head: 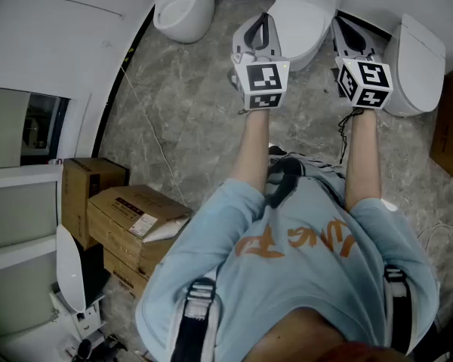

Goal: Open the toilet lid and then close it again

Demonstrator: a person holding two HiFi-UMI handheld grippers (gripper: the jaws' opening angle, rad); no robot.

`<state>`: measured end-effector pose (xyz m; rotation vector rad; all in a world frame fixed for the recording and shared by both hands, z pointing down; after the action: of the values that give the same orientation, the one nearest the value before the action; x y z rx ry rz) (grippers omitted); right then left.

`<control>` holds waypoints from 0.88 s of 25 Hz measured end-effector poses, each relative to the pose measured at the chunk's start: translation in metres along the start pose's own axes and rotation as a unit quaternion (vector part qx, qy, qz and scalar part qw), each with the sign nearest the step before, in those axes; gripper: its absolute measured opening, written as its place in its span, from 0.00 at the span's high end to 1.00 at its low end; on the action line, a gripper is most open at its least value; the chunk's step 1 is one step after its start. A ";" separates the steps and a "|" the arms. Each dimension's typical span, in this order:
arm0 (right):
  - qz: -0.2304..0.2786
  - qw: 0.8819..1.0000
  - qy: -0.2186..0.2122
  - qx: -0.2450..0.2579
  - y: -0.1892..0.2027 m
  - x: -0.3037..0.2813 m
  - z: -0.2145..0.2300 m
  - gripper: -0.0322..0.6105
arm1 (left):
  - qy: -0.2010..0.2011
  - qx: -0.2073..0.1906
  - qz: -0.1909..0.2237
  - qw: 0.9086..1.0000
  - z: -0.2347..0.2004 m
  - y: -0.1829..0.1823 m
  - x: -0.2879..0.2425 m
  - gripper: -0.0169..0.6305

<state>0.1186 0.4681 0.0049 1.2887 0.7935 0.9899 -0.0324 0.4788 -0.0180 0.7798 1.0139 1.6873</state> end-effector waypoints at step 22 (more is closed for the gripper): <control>0.007 0.998 0.001 -0.063 0.027 -0.127 0.070 0.93 | 0.023 0.110 0.008 0.994 -0.050 0.080 -0.140 0.94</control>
<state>0.1285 0.3243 0.0338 1.1869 0.7136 1.0367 -0.0641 0.3195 0.0258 0.8960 1.2442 1.6302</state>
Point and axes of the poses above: the fingertips, and each gripper's own axes: x backward along the fingers, z to its right, y out of its underside, the point moved 1 cm from there along x, backward along the fingers, and after that the axes turned 8 degrees about -x, right-handed, at the moved point
